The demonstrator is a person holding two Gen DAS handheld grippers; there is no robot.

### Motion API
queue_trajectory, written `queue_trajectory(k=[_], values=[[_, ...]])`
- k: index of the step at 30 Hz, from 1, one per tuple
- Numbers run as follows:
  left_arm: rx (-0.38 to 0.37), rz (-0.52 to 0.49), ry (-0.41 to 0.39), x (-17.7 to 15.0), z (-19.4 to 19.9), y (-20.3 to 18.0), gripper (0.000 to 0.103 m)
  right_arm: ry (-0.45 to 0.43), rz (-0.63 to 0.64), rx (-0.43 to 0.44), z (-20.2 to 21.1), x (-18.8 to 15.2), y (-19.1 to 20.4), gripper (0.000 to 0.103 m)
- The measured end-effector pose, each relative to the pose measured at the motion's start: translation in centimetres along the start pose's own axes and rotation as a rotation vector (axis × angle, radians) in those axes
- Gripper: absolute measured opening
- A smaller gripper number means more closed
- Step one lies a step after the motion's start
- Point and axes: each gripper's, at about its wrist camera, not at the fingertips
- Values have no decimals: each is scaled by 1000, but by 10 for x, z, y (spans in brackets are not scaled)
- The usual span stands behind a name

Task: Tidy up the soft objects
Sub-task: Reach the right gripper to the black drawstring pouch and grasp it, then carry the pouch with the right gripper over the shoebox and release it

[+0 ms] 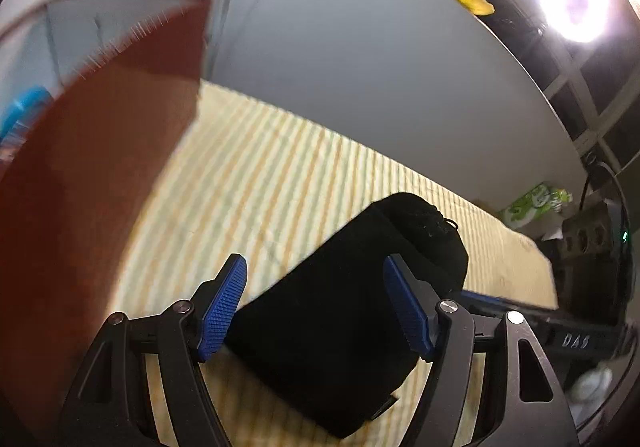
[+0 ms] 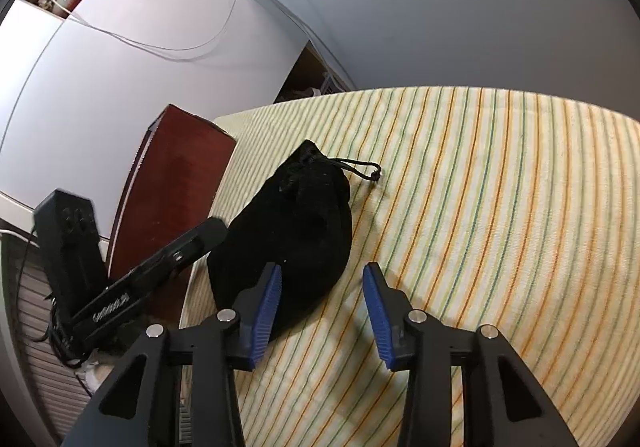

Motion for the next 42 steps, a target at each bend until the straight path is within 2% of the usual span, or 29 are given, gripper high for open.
queue_trajectory(k=[2, 5, 9, 13, 16, 20, 22, 25, 33, 38, 42], values=[[-10, -7, 17, 0, -6, -2, 71, 1, -15, 13, -4, 2, -2, 32], [-8, -69, 37, -3, -6, -10, 71, -2, -33, 30, -9, 8, -4, 30], [-25, -120, 44, -12, 0, -17, 69, -5, -61, 61, -9, 14, -11, 30], [0, -187, 35, -18, 2, -25, 65, 8, -83, 85, -15, 13, -7, 32], [25, -215, 21, -22, 6, -28, 54, 3, -49, 56, -20, 11, 3, 33], [59, -225, -9, -25, 13, -30, 32, -6, -41, 34, -22, 9, 10, 32], [61, -205, -21, -26, 20, -27, 28, -15, -33, 25, -24, 7, 15, 25], [52, -196, -35, -27, 26, -24, 25, -33, -23, 26, -22, 4, 24, 22], [23, -178, -135, -24, 72, -29, 23, -98, 33, 32, 8, 2, 61, 19], [21, -176, -234, -14, 123, -27, 22, -152, 102, 57, 29, 10, 108, 19], [58, -181, -292, -10, 163, -13, 22, -163, 169, 91, 34, 18, 149, 19]])
Point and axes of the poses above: each gripper's, at about its wrist camera, not at the fingertips, and z roughly against the way its jaws point, y to its left, x to its top, and after that the axes turned 4 degrees about -z, right-handed
